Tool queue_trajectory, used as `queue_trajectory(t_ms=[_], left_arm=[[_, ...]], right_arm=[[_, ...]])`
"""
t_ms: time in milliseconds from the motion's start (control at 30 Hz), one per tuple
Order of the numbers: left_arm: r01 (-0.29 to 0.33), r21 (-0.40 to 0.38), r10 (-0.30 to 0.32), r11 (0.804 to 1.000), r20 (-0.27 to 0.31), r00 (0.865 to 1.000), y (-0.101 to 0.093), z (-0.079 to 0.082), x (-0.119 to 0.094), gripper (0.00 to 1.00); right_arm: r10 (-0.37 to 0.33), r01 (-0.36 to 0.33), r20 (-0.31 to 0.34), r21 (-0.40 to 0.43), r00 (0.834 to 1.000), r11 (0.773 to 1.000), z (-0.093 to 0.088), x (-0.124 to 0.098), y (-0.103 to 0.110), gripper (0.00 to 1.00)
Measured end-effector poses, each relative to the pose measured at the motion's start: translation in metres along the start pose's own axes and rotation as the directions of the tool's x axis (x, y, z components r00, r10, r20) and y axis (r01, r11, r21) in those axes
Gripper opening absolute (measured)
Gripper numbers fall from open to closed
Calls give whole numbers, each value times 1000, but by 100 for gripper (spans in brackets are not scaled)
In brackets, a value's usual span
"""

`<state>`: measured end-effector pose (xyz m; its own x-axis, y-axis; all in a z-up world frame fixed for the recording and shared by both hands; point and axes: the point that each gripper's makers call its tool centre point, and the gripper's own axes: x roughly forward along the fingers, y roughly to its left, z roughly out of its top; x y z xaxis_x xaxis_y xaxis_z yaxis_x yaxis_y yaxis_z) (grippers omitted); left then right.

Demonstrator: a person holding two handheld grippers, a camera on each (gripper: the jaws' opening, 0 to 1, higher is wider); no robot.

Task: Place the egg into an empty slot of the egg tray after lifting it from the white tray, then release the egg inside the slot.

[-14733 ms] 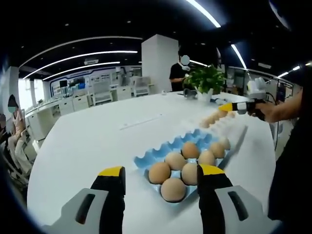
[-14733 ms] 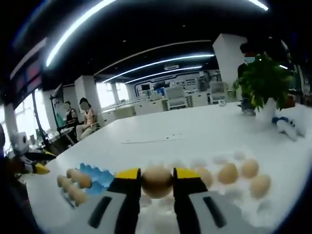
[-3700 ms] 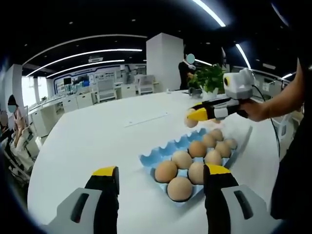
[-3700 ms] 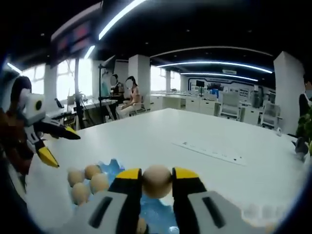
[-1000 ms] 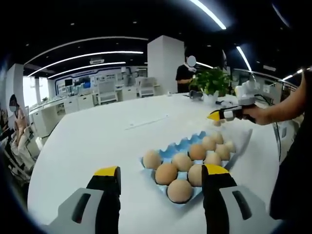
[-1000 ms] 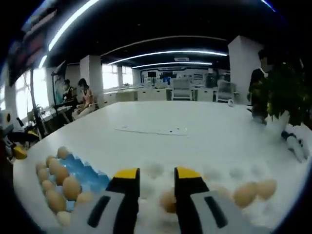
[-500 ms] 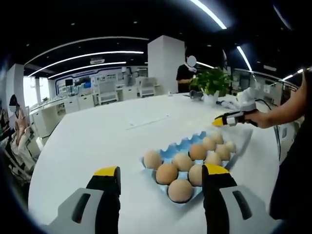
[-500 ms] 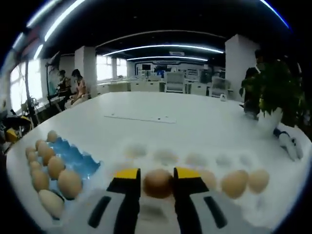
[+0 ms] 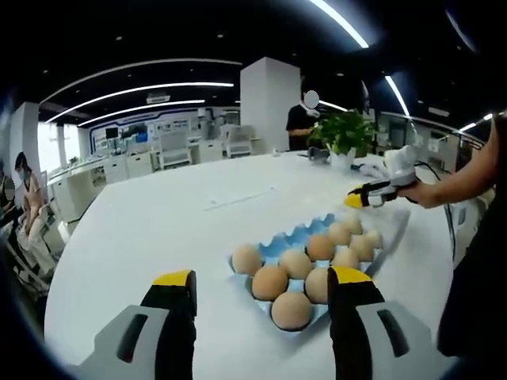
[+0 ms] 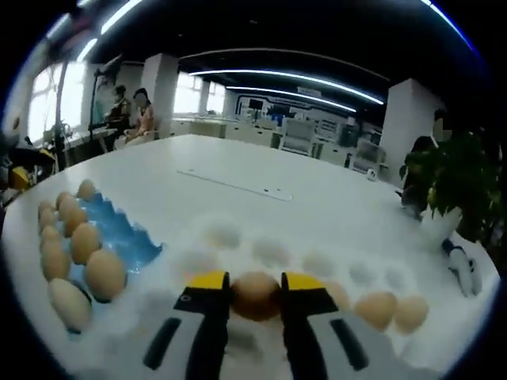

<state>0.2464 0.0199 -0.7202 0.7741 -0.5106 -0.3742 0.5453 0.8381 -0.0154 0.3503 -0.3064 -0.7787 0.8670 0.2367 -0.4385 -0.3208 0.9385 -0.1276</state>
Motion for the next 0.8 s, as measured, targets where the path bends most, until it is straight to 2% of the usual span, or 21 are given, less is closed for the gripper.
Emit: queue_trajectory(t_ms=[233, 300, 500, 700, 800], left_arm=[[-7, -2, 7, 1000, -2, 1000, 1, -1, 0, 68], [-5, -6, 5, 1000, 0, 1000, 0, -1, 1, 68], [-11, 2, 11, 1000, -2, 1000, 2, 1, -1, 68], [-21, 2, 21, 1000, -5, 1000, 6, 0, -2, 68], [-15, 2, 15, 1000, -3, 1000, 5, 0, -1, 68]], right_arm=[[2, -2, 2, -10, 1000, 1000, -1, 0, 1, 26], [-3, 2, 20, 26, 1000, 1000, -1, -1, -2, 25], [-13, 11, 39, 57, 999, 998, 2, -3, -3, 24], [-16, 10, 87, 66, 996, 998, 22, -9, -8, 24], [-16, 10, 93, 63, 996, 998, 26, -9, -9, 24]])
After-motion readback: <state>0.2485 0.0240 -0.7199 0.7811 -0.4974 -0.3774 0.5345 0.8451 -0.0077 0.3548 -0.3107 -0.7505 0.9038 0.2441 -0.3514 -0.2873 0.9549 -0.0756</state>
